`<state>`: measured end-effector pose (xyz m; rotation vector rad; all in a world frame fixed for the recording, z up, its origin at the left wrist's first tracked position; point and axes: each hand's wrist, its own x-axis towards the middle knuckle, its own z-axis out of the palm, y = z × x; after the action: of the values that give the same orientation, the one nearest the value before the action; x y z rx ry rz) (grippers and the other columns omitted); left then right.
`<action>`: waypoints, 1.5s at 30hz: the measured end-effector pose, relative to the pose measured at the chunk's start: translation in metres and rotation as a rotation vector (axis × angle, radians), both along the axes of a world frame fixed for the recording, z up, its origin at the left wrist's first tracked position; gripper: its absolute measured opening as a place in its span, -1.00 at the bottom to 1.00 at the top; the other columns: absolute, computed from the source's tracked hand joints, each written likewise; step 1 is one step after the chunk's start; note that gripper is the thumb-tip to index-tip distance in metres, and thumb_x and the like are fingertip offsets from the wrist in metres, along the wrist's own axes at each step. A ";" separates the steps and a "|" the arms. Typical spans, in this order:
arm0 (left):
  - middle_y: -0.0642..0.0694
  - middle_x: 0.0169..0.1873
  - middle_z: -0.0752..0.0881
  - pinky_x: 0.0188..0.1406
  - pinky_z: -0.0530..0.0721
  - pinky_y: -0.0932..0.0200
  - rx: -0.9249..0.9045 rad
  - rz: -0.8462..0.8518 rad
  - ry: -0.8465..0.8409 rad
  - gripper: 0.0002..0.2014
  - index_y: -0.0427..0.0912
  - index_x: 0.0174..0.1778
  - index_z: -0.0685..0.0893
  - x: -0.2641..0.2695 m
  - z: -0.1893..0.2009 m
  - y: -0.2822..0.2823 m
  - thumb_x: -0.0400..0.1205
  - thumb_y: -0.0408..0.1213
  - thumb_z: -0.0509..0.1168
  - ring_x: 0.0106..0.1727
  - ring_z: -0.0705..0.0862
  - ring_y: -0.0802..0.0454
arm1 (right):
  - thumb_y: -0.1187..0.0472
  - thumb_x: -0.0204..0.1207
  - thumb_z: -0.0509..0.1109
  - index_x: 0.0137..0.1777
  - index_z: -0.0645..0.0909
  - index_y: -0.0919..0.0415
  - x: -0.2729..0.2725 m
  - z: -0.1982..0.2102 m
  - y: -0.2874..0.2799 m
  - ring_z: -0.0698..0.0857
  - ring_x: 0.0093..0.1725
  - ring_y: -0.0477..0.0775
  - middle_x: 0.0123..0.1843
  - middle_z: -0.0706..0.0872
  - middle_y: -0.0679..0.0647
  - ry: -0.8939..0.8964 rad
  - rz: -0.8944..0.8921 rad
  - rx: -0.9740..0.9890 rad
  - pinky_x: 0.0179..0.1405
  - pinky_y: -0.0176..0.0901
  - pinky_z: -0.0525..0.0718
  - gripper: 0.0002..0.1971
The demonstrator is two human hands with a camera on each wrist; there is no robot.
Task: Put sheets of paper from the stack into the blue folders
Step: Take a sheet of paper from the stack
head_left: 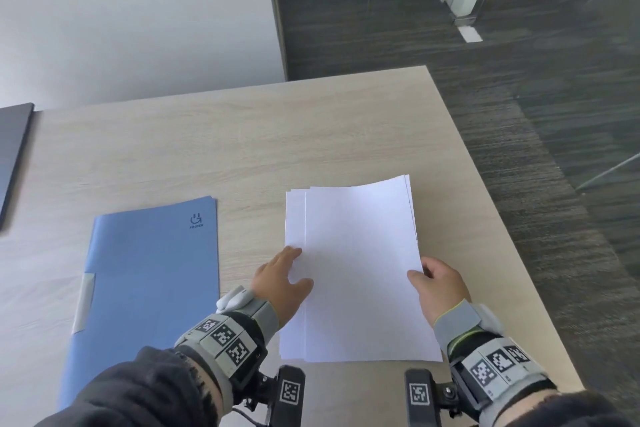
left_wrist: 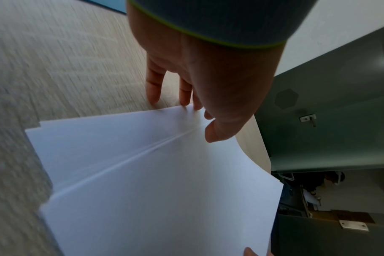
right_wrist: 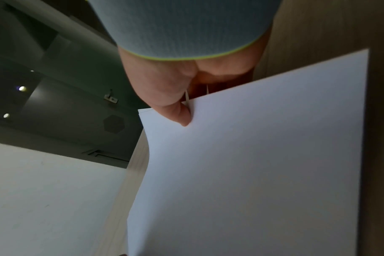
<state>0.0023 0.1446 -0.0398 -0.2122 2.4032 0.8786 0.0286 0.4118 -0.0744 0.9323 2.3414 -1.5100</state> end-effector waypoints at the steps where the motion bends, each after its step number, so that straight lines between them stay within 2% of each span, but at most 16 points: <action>1: 0.20 0.68 0.24 0.61 0.30 -0.12 -0.015 -0.018 0.000 -0.38 0.19 0.64 0.24 0.000 0.000 0.001 0.62 -0.05 0.23 0.66 0.22 0.01 | 0.28 0.39 0.30 -0.37 0.41 0.27 0.000 0.000 0.002 0.21 -0.40 0.08 -0.49 0.31 0.05 0.005 0.009 0.020 -0.35 -0.12 0.24 -0.84; 4: 0.25 0.69 0.18 0.61 0.28 -0.13 -0.027 -0.011 0.001 -0.39 0.19 0.64 0.25 -0.002 0.000 0.005 0.63 -0.04 0.23 0.67 0.17 -0.04 | 0.26 0.40 0.29 -0.29 0.51 0.28 -0.001 -0.001 0.008 0.28 -0.40 0.08 -0.47 0.39 0.08 0.029 -0.012 0.006 -0.34 -0.12 0.30 -0.90; 6: 0.18 0.67 0.26 0.58 0.32 -0.14 -0.040 0.052 0.047 -0.40 0.15 0.61 0.31 -0.005 -0.001 0.005 0.62 -0.02 0.25 0.63 0.23 -0.11 | 0.22 0.39 0.32 -0.20 0.65 0.23 0.002 -0.003 0.011 0.44 -0.35 0.07 -0.39 0.58 0.11 0.050 -0.045 -0.106 -0.27 -0.08 0.43 -0.89; 8: 0.10 0.58 0.41 0.51 0.41 -0.14 -0.003 0.136 0.086 -0.40 0.10 0.59 0.35 -0.009 0.001 0.003 0.61 0.04 0.29 0.57 0.36 -0.11 | 0.30 0.46 0.36 -0.13 0.74 0.18 0.004 0.001 0.011 0.62 -0.26 0.11 -0.24 0.76 0.14 0.093 -0.086 -0.267 -0.15 0.02 0.60 -0.87; 11: 0.15 0.30 0.62 0.35 0.58 -0.05 0.308 0.278 -0.007 -0.49 0.04 0.48 0.50 -0.016 0.007 0.002 0.61 0.05 0.34 0.35 0.63 0.00 | 0.45 0.58 0.31 -0.08 0.80 0.13 0.006 0.011 0.005 0.77 -0.11 0.22 -0.09 0.87 0.18 0.151 -0.121 -0.438 0.07 0.17 0.69 -0.72; 13: -0.03 0.08 0.84 0.32 0.68 -0.22 0.526 0.416 -0.082 -0.67 -0.04 0.18 0.74 -0.021 0.014 0.003 0.54 -0.02 0.39 0.16 0.78 -0.13 | 0.49 0.59 0.28 0.00 0.77 0.19 0.003 0.020 0.000 0.78 -0.06 0.25 -0.05 0.86 0.22 0.182 -0.124 -0.532 0.09 0.20 0.70 -0.73; 16: -0.20 -0.07 0.87 0.25 0.71 -0.28 0.710 0.534 -0.071 -0.86 -0.14 0.02 0.78 -0.027 0.028 0.005 0.62 -0.22 0.37 0.04 0.81 -0.25 | 0.55 0.59 0.23 0.06 0.71 0.20 -0.004 0.041 -0.008 0.80 -0.06 0.20 -0.07 0.87 0.15 0.213 -0.065 -0.621 -0.07 0.05 0.75 -0.69; 18: -0.12 -0.15 0.88 0.05 0.77 -0.10 0.774 0.531 -0.008 -0.87 -0.14 0.03 0.76 -0.031 0.040 0.003 0.70 -0.32 0.29 -0.07 0.81 -0.14 | 0.57 0.57 0.24 0.09 0.70 0.15 -0.010 0.054 -0.012 0.82 -0.05 0.12 -0.05 0.88 0.09 0.223 0.013 -0.633 -0.10 -0.04 0.76 -0.65; 20: -0.06 -0.18 0.88 -0.14 0.77 0.09 0.822 0.488 0.087 -0.84 -0.11 0.01 0.77 -0.035 0.052 0.000 0.71 -0.33 0.27 -0.13 0.83 -0.04 | 0.52 0.54 0.33 0.06 0.75 0.15 -0.018 0.065 -0.017 0.82 0.03 0.15 -0.01 0.88 0.10 0.240 0.062 -0.589 0.03 0.01 0.73 -0.70; 22: 0.00 -0.19 0.88 -0.21 0.75 0.25 0.845 0.451 0.183 -0.81 -0.09 -0.04 0.79 -0.038 0.062 -0.004 0.71 -0.35 0.26 -0.15 0.84 0.08 | 0.46 0.53 0.40 -0.04 0.81 0.17 -0.025 0.074 -0.021 0.82 0.05 0.15 -0.02 0.88 0.09 0.271 0.089 -0.528 0.11 0.00 0.70 -0.78; 26: 0.12 -0.16 0.88 -0.08 0.70 0.38 0.835 0.395 0.266 -0.74 -0.07 -0.01 0.77 -0.040 0.069 -0.012 0.70 -0.47 0.23 -0.07 0.82 0.22 | 0.45 0.52 0.44 -0.15 0.80 0.05 -0.033 0.080 -0.026 0.82 -0.10 -0.22 -0.18 0.88 -0.20 0.335 0.132 -0.432 -0.08 -0.43 0.69 -0.74; 30: 0.22 -0.14 0.87 0.10 0.61 0.31 0.735 0.365 0.253 -0.70 0.05 -0.04 0.79 -0.033 0.063 -0.018 0.67 -0.48 0.29 -0.02 0.80 0.31 | 0.53 0.49 0.42 0.04 0.69 0.00 -0.030 0.073 -0.029 0.77 -0.06 -0.38 -0.14 0.84 -0.39 0.333 0.231 -0.382 -0.09 -0.56 0.63 -0.63; 33: 0.24 -0.12 0.87 0.23 0.65 0.14 0.682 0.331 0.256 -0.73 0.10 -0.03 0.78 -0.033 0.067 -0.019 0.62 -0.44 0.38 0.00 0.80 0.30 | 0.51 0.47 0.45 0.06 0.68 -0.01 -0.029 0.077 -0.027 0.77 -0.06 -0.38 -0.14 0.84 -0.39 0.338 0.234 -0.378 -0.10 -0.55 0.63 -0.63; 36: 0.10 0.01 0.87 0.30 0.67 -0.06 0.734 0.276 0.303 -0.76 0.09 0.04 0.78 -0.041 0.087 -0.017 0.49 -0.26 0.49 0.12 0.81 0.10 | 0.51 0.44 0.48 0.07 0.72 0.02 -0.034 0.091 -0.025 0.80 0.00 -0.24 -0.07 0.87 -0.24 0.402 0.196 -0.398 -0.09 -0.48 0.67 -0.63; 40: 0.03 0.00 0.87 0.08 0.71 0.21 0.952 0.227 0.385 -0.76 -0.03 0.01 0.80 -0.052 0.122 -0.008 0.42 -0.17 0.48 0.11 0.81 0.04 | 0.56 0.43 0.46 -0.01 0.77 -0.04 -0.041 0.109 -0.023 0.81 0.02 -0.09 -0.04 0.87 -0.08 0.467 0.204 -0.431 -0.03 -0.28 0.75 -0.58; 45: 0.08 -0.25 0.83 -0.09 0.62 0.22 0.919 0.331 0.472 -0.61 -0.06 -0.18 0.82 -0.060 0.145 0.001 0.39 0.18 0.32 -0.15 0.76 0.14 | 0.52 0.43 0.49 0.05 0.76 0.05 -0.038 0.111 -0.026 0.81 0.05 -0.01 -0.01 0.87 0.00 0.475 0.204 -0.428 -0.02 -0.25 0.71 -0.65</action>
<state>-0.0574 0.1458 0.1048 -0.0364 2.0928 2.2780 -0.0095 0.3862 0.0366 0.2408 2.1495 -2.1990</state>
